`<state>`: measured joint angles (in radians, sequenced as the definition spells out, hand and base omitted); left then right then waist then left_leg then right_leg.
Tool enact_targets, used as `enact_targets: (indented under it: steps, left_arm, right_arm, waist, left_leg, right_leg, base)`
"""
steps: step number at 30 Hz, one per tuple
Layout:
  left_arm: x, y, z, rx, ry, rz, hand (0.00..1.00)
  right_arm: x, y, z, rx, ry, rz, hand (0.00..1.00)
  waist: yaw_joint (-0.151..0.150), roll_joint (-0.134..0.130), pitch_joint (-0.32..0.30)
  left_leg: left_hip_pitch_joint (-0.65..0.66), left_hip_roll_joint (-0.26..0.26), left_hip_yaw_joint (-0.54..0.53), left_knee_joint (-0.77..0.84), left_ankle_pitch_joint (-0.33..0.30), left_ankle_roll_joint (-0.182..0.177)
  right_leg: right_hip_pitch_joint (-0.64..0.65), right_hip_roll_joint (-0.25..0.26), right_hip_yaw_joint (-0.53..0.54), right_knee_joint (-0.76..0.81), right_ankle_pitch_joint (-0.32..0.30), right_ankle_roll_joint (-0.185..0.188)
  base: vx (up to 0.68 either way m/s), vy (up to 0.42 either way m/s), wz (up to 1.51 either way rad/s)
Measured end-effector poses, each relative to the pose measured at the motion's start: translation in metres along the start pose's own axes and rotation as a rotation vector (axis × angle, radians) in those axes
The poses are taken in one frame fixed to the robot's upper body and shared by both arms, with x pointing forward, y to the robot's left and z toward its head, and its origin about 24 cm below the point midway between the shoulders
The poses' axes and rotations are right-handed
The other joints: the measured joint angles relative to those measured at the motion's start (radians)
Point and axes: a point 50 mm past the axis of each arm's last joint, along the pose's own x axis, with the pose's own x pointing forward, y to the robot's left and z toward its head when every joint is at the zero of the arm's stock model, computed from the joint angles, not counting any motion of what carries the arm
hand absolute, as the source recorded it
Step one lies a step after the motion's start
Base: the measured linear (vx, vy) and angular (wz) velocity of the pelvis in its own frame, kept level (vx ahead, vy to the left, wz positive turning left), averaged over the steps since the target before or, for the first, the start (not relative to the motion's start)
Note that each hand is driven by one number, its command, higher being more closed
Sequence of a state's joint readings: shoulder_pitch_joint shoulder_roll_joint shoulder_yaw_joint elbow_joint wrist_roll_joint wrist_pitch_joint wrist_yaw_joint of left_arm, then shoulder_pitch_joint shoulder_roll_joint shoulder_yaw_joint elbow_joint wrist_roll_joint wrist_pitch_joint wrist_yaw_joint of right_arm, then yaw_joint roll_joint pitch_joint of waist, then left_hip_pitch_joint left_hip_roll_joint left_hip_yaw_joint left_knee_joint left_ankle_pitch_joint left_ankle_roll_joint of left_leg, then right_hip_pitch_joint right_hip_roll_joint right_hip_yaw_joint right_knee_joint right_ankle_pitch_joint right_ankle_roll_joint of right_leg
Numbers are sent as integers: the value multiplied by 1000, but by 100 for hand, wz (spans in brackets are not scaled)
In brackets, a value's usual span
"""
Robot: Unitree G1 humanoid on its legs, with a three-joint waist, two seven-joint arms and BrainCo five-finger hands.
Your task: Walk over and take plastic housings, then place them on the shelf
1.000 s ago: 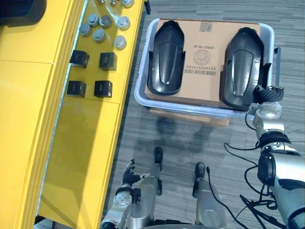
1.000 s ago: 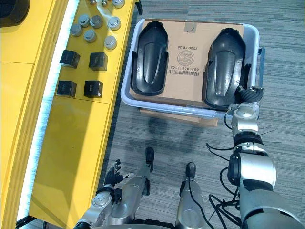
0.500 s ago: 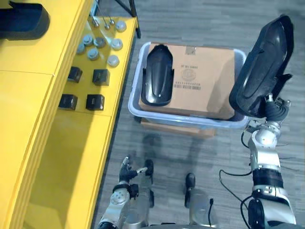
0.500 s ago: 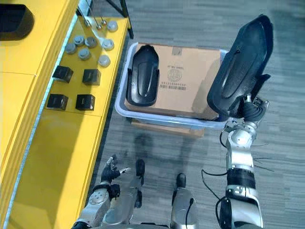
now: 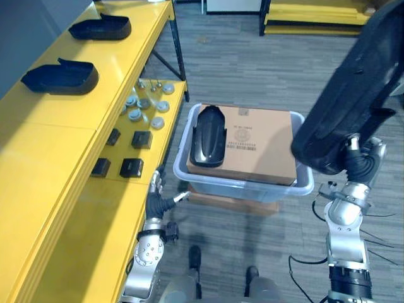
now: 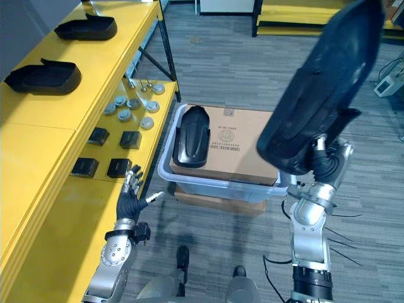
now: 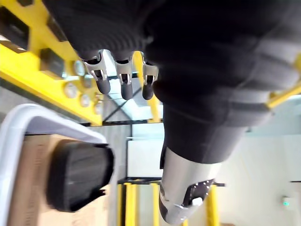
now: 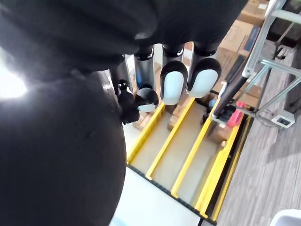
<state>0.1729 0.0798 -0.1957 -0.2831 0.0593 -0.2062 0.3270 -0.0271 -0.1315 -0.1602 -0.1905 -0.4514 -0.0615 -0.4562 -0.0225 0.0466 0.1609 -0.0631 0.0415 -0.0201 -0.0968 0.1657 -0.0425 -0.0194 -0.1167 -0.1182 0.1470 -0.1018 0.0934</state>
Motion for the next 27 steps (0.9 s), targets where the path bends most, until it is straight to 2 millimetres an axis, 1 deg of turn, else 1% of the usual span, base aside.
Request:
enact_targets:
  steps: [3, 7, 10, 13, 17, 20, 23, 27]
  left_arm:
    - [-1, -10, 8, 1, -38, -36, 0]
    - [2, -26, 16, -18, -82, -95, 0]
    - [-1, -36, 18, -26, -92, -141, 0]
    - [-4, -47, 20, -27, -104, -188, 0]
    - [2, -62, 29, -32, -160, -255, 0]
    - [4, -70, 24, -25, -147, -302, 0]
    - [2, -75, 16, -14, -109, -324, 0]
    - [0, -76, 3, -7, -37, -335, 0]
  right_arm:
    - [-8, 9, 2, -16, -4, 48, 100]
    - [-11, 14, 2, -56, -10, 83, 100]
    - [-12, 15, 1, -109, -15, 89, 100]
    - [-14, 20, 4, -141, -34, 111, 100]
    - [-17, 27, 8, -160, -54, 142, 100]
    - [-22, 36, 13, -170, -77, 180, 100]
    - [-24, 38, 11, -210, -83, 190, 100]
    - [-24, 40, 8, -275, -96, 214, 100]
  waist:
    - [1, -7, -18]
    - [5, -9, -22]
    - [6, -5, -49]
    - [5, -5, -77]
    - [6, -7, -80]
    - [7, -6, -91]
    - [9, -8, -98]
    - [8, -10, -102]
  left_leg:
    - [8, 7, 14, 0, -1, 0]
    - [24, 10, 25, -5, -5, -5]
    - [24, 13, 30, -6, -11, -10]
    - [24, 12, 42, -6, -12, -10]
    - [31, 12, 42, -6, -11, -10]
    - [31, 12, 42, -6, -11, -10]
    - [29, 12, 44, -7, -11, -10]
    - [29, 11, 48, -7, -11, -9]
  right_leg:
    - [6, 3, 12, -8, 8, 0]
    - [18, 10, 18, -18, 19, -4]
    - [19, 12, 26, -30, 20, -4]
    - [21, 12, 38, -45, 30, 1]
    - [32, 10, 37, -48, 30, 2]
    - [33, 9, 40, -52, 31, 2]
    - [35, 9, 42, -64, 37, 7]
    - [36, 10, 48, -76, 50, 1]
  base:
    - [-14, 5, -12]
    - [-47, 8, -10]
    - [-33, 12, -9]
    - [-5, 12, -11]
    - [-6, 5, 2]
    - [0, 0, 0]
    - [0, 0, 0]
    - [23, -3, -5]
